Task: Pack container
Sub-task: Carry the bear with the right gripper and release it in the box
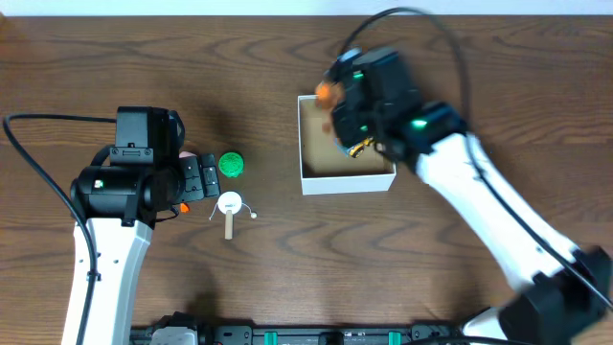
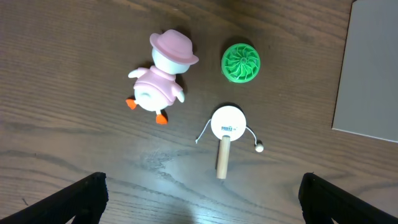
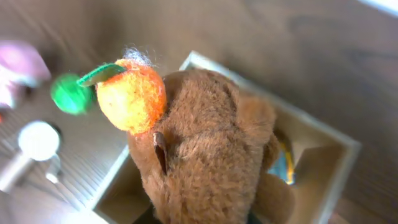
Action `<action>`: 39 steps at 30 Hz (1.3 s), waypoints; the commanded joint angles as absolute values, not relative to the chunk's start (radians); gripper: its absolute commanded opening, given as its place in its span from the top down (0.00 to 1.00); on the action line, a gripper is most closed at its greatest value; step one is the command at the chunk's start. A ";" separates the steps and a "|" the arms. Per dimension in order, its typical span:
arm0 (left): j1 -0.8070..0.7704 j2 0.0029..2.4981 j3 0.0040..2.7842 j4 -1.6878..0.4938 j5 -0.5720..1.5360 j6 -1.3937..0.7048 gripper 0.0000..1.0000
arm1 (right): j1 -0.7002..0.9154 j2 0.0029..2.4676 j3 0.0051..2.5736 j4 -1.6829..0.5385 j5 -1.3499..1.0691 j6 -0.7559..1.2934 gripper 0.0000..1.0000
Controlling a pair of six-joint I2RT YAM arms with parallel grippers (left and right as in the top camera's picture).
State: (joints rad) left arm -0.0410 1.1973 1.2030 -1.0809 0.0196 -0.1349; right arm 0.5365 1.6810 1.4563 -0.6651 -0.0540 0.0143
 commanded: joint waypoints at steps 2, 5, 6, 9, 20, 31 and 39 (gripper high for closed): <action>-0.038 1.201 1.225 -1.084 0.015 -0.144 0.02 | 0.544 1.787 1.462 -0.711 0.002 -0.104 0.99; -0.038 1.201 1.225 -1.084 0.015 -0.143 0.02 | 0.538 1.834 1.462 -0.804 0.004 -0.150 0.99; -0.038 1.201 1.225 -1.083 0.015 -0.144 0.02 | 0.535 1.842 1.462 -0.835 0.004 -0.172 0.99; -0.038 1.201 1.225 -1.080 0.015 -0.143 0.02 | 0.525 1.857 1.462 -0.912 0.004 -0.241 0.86; -0.038 1.201 1.225 -1.069 0.015 -0.144 0.02 | 0.516 1.856 1.471 -0.858 0.054 -0.240 0.01; -0.038 1.201 1.225 -1.068 0.015 -0.143 0.02 | 0.498 1.748 1.665 -0.848 0.155 -0.044 0.01; -0.038 1.201 1.225 -1.069 0.015 -0.144 0.02 | 0.249 1.604 1.678 -1.003 0.281 0.538 0.01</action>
